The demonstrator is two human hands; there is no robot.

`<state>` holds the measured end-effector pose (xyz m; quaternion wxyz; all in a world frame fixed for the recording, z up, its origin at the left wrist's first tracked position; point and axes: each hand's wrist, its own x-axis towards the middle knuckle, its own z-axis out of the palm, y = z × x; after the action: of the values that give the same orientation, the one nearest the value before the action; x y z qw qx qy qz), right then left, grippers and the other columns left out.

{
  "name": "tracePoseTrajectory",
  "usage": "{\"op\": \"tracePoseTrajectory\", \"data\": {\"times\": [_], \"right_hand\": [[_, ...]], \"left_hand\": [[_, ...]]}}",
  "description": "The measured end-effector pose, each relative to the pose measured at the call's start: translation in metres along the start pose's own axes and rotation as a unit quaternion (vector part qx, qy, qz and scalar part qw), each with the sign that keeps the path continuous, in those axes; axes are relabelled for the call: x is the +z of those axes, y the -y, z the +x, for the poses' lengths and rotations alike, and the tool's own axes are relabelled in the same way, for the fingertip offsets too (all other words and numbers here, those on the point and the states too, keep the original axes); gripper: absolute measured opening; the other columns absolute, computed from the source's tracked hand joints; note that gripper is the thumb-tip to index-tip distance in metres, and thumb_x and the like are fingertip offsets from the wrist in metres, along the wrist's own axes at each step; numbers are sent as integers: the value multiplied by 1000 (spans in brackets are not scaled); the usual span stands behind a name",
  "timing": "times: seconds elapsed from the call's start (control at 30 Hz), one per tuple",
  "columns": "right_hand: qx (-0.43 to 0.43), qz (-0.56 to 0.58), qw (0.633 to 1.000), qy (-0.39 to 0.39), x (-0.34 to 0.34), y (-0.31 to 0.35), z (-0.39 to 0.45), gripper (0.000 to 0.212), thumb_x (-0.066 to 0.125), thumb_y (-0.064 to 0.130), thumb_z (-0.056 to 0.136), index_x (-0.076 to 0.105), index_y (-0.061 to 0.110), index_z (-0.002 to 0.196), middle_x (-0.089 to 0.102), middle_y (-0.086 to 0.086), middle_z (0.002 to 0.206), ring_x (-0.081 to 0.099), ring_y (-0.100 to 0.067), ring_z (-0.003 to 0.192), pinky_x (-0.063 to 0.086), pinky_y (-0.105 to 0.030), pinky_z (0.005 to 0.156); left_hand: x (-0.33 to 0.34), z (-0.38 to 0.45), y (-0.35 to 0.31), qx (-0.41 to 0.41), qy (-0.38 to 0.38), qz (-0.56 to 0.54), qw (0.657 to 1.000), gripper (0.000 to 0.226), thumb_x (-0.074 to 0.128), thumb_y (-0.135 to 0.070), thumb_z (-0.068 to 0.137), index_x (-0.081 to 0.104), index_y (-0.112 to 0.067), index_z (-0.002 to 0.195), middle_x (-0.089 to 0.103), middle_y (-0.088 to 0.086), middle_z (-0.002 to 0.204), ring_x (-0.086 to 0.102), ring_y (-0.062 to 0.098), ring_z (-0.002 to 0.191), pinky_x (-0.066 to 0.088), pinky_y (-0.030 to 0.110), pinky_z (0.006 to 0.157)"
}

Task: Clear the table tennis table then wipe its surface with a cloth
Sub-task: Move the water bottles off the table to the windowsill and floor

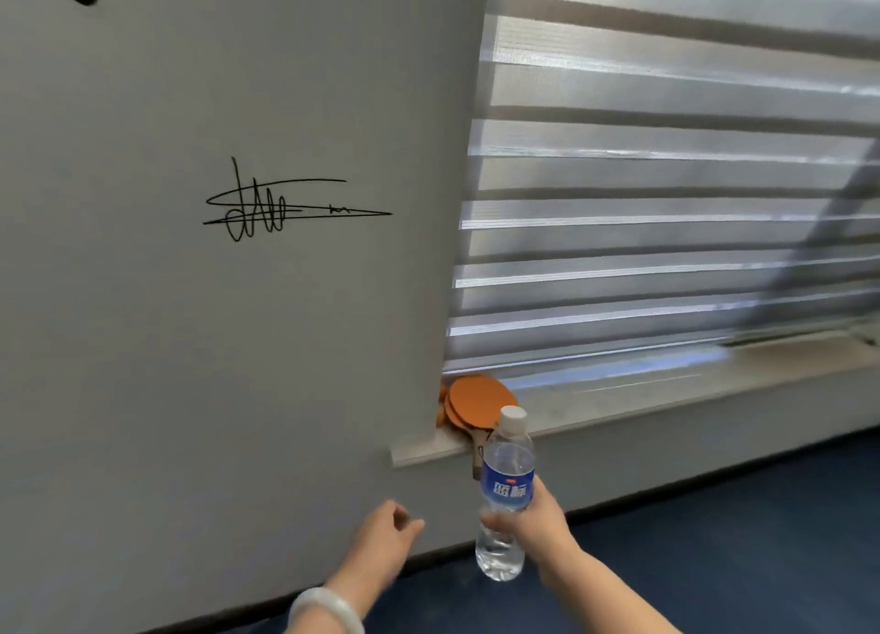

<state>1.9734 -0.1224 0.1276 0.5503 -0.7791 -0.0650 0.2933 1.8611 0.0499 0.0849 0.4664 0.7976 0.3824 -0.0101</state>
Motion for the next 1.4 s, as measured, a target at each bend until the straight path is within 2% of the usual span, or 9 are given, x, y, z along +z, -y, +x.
{"op": "tracePoseTrajectory", "data": {"times": [0.07,0.23,0.4,0.47,0.67,0.87,1.0,1.23,1.4], "right_hand": [[2,-3,1000,-3,-2,7,18,55,80,-1,65,57,21,110,69,-4,102,65,-19,96,50,-30,80],[8,-7,1000,-22,-16,21,51,55,80,-1,65,57,25,108,69,-1,102,65,-16,95,49,-26,74],[12,-19,998,-65,-43,29,106,55,81,-2,61,61,20,107,69,-4,102,66,-20,95,53,-37,86],[12,-14,998,-65,-56,34,134,52,81,-5,64,59,21,103,69,-3,99,65,-19,92,52,-33,79],[-13,-55,998,-30,-95,53,238,46,78,-6,69,59,17,104,69,-3,92,64,-15,86,47,-25,65],[-32,-89,995,9,-123,53,322,51,82,4,66,57,24,106,67,3,95,63,-13,88,51,-28,72],[-25,-101,994,17,-127,45,363,53,80,0,65,57,21,108,66,0,98,63,-19,92,55,-40,82],[-32,-116,992,28,-117,34,409,52,81,8,68,55,23,111,65,3,98,62,-18,92,51,-33,77],[-34,-131,990,47,-109,19,420,57,81,2,71,53,18,118,63,-3,106,59,-23,99,45,-30,80]], "left_hand": [[-1,23,-13,13,21,17,1000,20,66,-32,90,49,-25,81,57,-3,91,55,15,89,42,23,79],[7,71,-41,34,45,17,998,18,65,-32,90,52,-21,96,56,-2,98,55,14,94,45,25,85],[17,117,-68,30,53,13,998,18,63,-32,92,52,-22,102,56,-2,102,54,12,95,40,22,80],[22,134,-79,23,47,21,998,21,63,-34,92,53,-22,105,56,-2,104,55,14,98,42,23,81],[47,190,-125,-9,37,27,999,14,63,-34,91,51,-27,91,59,-4,98,56,13,94,44,28,83],[84,223,-159,-84,43,41,995,39,63,-34,92,54,-12,122,59,6,120,56,18,107,45,24,90],[96,240,-169,-124,16,45,991,39,63,-35,92,54,-13,123,58,4,119,57,17,106,45,24,89],[117,261,-177,-155,14,64,986,38,62,-39,92,55,-16,121,58,1,114,57,16,103,46,26,89],[133,261,-179,-173,9,57,983,31,60,-38,92,53,-18,116,55,-2,106,52,12,94,39,21,78]]}}
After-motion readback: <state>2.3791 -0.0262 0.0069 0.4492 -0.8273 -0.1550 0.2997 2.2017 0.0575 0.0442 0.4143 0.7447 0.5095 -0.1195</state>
